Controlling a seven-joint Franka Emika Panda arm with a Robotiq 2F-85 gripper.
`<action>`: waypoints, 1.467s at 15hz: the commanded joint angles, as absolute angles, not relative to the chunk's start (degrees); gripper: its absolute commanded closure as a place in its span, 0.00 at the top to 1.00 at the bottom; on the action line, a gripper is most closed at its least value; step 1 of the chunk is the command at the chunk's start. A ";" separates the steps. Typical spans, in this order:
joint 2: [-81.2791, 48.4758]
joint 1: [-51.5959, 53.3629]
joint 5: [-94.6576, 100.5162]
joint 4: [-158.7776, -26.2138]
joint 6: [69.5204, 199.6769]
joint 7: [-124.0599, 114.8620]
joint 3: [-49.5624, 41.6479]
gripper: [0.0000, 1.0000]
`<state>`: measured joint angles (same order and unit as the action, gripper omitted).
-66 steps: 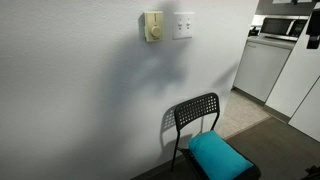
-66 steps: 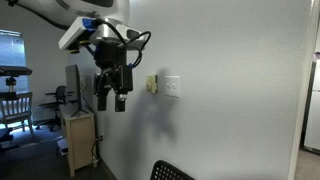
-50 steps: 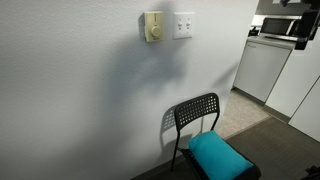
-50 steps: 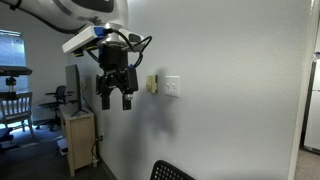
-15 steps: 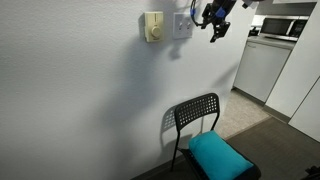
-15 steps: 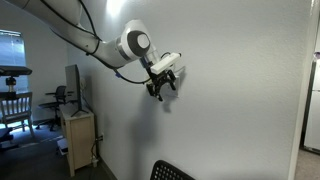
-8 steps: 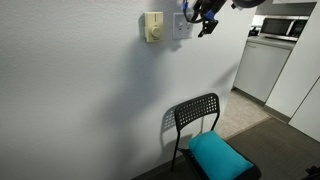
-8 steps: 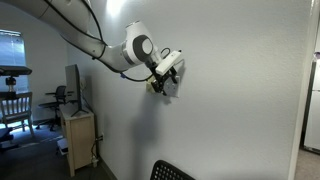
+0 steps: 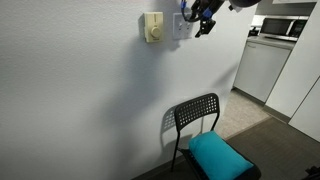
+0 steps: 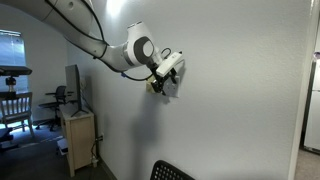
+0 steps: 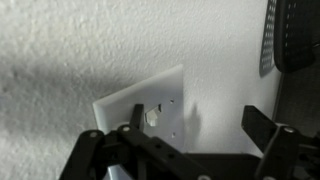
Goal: Turn off the light
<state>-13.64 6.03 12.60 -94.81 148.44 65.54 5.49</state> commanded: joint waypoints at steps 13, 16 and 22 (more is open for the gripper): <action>-18.91 3.98 7.16 -90.84 145.48 70.94 7.96 1.00; -19.20 4.07 7.10 -91.39 145.15 70.82 8.09 1.00; -19.53 3.94 6.68 -92.14 144.74 70.48 8.20 1.00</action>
<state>-15.60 4.86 8.04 -93.37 145.79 69.07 7.23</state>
